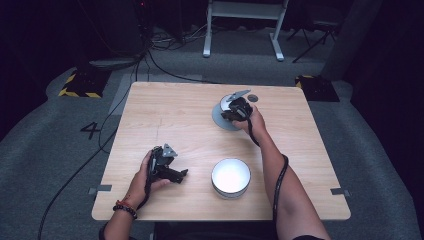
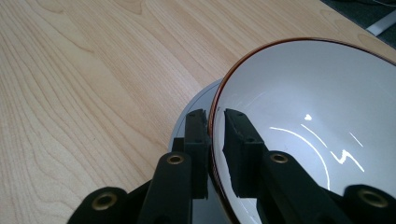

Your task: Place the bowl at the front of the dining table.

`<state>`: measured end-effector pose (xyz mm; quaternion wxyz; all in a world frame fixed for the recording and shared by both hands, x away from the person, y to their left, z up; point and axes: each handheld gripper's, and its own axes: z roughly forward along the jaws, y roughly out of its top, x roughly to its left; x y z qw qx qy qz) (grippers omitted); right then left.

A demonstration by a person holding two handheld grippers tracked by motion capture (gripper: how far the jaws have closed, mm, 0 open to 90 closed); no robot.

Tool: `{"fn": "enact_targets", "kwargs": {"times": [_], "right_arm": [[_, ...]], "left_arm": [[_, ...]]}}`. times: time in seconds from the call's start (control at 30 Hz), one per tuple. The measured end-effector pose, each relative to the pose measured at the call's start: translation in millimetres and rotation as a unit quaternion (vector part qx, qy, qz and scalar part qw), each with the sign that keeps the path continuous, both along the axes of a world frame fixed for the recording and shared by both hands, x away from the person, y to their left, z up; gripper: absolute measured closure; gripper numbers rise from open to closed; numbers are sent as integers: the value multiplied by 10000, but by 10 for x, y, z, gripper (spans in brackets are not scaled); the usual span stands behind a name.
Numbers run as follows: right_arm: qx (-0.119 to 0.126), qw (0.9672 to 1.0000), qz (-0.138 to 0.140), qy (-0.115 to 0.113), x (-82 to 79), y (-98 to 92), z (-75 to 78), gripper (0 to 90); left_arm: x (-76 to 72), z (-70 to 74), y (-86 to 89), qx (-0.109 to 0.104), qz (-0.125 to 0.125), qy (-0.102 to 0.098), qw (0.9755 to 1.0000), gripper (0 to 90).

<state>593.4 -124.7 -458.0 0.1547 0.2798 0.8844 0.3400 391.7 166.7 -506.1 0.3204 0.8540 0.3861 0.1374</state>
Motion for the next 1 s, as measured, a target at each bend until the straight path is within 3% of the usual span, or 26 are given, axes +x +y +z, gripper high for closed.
{"fn": "enact_targets", "kwargs": {"times": [1.0], "right_arm": [[123,9999,-12,-35,-12,-26,6,781]], "left_arm": [[0,0,0,-1,1,2,10000,4]]}}
